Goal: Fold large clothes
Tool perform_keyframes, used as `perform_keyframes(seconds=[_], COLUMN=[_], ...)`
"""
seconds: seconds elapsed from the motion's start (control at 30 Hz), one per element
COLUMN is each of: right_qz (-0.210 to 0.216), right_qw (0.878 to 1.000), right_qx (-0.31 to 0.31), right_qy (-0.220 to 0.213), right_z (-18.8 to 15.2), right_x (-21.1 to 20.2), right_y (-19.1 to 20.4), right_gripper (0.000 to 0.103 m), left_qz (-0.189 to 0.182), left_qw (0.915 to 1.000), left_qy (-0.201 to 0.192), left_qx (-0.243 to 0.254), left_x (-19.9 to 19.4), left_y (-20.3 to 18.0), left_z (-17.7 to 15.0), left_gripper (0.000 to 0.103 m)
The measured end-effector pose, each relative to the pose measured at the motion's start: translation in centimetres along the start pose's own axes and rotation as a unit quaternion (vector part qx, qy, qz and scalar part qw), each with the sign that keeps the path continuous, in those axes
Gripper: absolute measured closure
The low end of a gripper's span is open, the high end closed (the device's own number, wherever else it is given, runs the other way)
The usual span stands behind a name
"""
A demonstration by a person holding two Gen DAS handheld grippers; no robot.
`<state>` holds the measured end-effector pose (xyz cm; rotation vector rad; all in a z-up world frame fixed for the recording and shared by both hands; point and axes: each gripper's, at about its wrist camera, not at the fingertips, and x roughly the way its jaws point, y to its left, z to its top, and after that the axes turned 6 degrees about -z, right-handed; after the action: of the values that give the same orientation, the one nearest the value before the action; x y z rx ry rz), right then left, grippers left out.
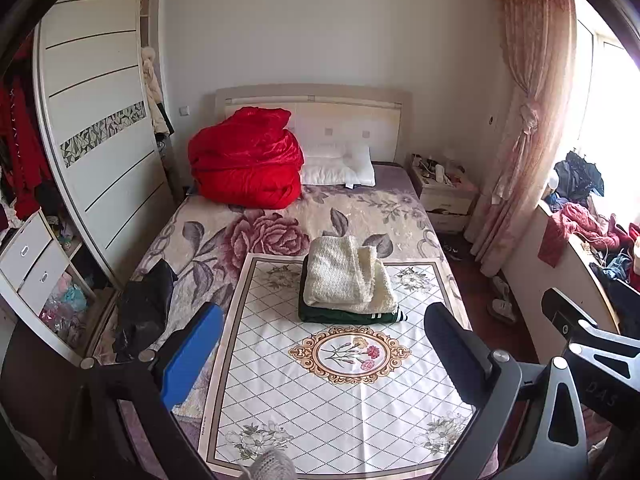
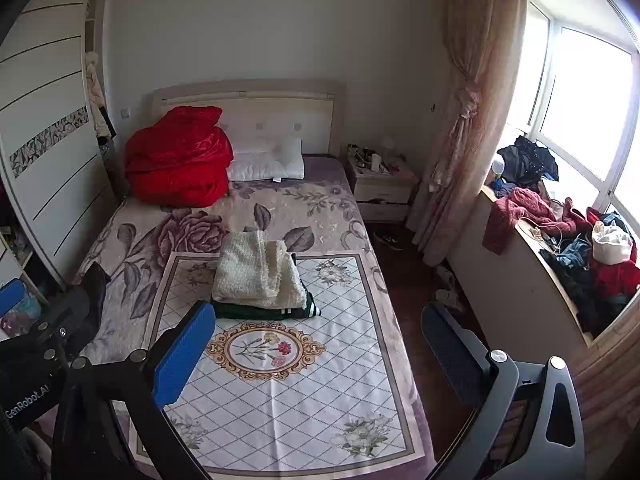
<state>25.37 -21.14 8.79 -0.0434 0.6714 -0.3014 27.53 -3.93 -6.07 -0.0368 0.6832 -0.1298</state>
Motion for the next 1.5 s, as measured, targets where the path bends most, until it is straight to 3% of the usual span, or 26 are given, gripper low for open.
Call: perform_keyframes(seconds=[1.5], right_qz=[0.019], right_qw=[1.000], right_qx=[0.013], right_qy=[0.004], right_z=[-0.4], right_x=[-1.8], right_y=[-0.2], right_gripper=[0.000], left_qz=[0.014], left_qw=[0.9999], left_qy=[-0.007], left_qx=[0.002], left_x=[-2.1], left_y=[0.2], left_z=[0.2], left_gripper=[0.000])
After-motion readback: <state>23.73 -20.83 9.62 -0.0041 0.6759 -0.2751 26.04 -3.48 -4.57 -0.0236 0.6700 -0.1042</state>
